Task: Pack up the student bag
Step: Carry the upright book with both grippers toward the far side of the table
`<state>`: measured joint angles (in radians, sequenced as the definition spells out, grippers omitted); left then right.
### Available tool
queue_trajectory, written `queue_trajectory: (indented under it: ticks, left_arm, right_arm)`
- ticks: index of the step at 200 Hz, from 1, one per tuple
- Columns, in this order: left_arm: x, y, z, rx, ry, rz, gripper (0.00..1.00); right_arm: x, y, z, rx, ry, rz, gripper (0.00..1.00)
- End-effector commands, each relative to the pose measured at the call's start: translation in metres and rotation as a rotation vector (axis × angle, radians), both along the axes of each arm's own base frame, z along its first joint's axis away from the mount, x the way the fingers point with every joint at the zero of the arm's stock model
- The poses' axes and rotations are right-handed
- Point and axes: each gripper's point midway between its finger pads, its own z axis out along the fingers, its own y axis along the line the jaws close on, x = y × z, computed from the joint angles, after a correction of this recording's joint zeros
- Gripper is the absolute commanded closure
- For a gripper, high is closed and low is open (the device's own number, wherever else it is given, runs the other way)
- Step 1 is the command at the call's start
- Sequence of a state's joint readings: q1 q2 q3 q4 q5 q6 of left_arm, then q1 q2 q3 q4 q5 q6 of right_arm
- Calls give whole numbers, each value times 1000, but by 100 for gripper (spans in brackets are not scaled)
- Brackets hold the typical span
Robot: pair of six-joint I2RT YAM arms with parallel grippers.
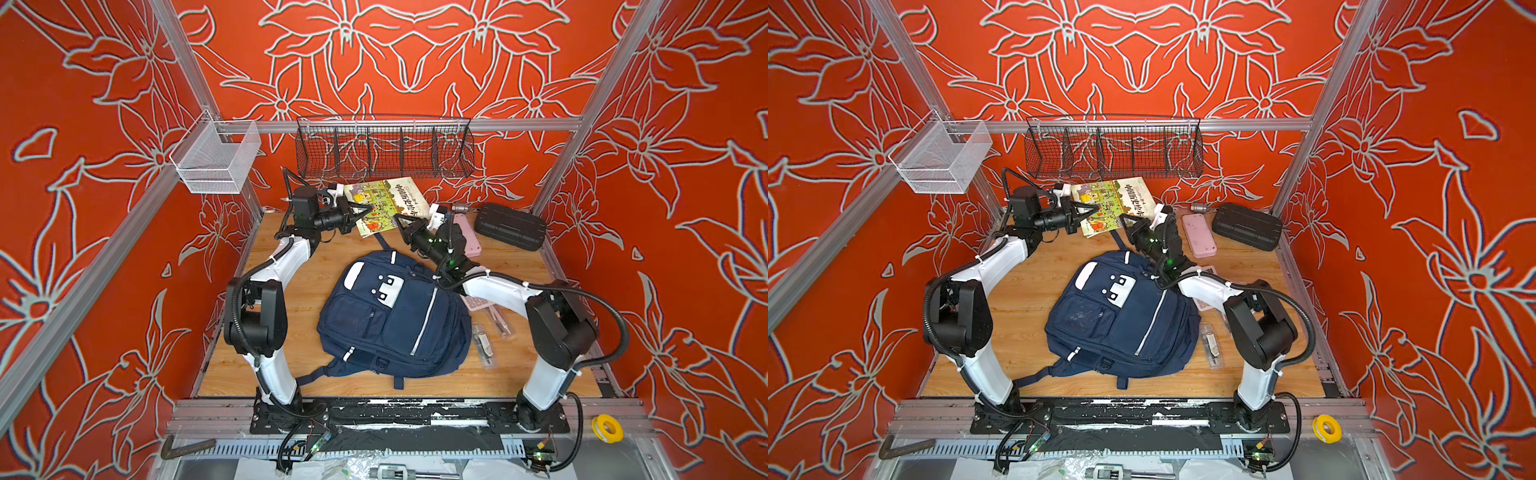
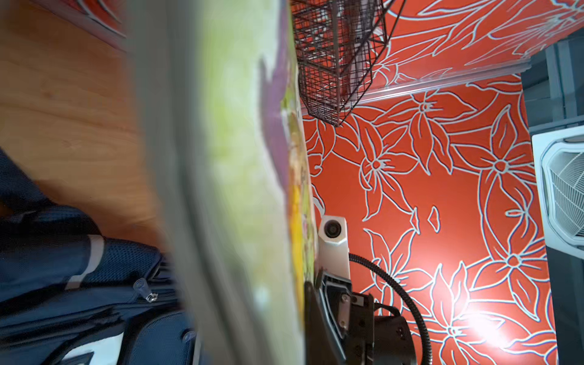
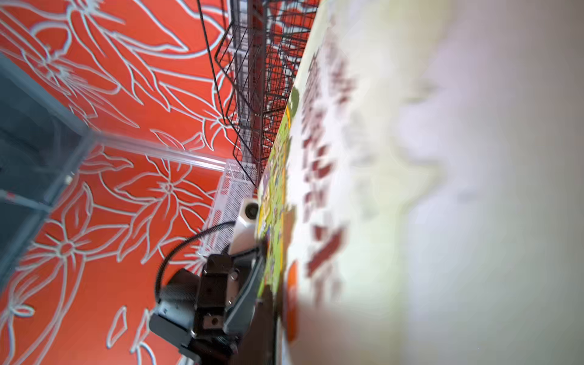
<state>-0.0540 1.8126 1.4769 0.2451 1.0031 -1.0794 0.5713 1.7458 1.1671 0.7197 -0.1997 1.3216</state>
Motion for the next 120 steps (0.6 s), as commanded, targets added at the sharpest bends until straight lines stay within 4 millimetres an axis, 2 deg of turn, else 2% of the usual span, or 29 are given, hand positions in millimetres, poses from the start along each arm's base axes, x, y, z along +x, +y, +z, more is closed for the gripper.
queue_trajectory:
  ticks: [1,10,26,50,77,97,120]
  left_arm:
    - [-5,-15,24,50,-112,-58,100]
    - [-8,-22,29,68,-123,-75,100]
    - [-10,-31,38,88,-153,-99,100]
    - [-10,-46,45,99,-163,-142,100]
    - [-17,-77,50,112,-178,-250,100]
    - [-26,-101,56,112,-193,-331,100]
    - [-33,-118,61,124,-193,-394,100]
  right_arm:
    - [-16,-12,-17,-236,-25,62,51]
    - [-18,-28,-25,-306,-2,56,37]
    - [-25,-62,-33,-388,19,26,21]
    - [-38,-116,-41,-452,52,-26,9]
    - [-50,-158,-38,-509,50,-22,3]
    - [-52,-176,-35,-495,37,23,3]
    - [-50,-197,-25,-453,-5,60,3]
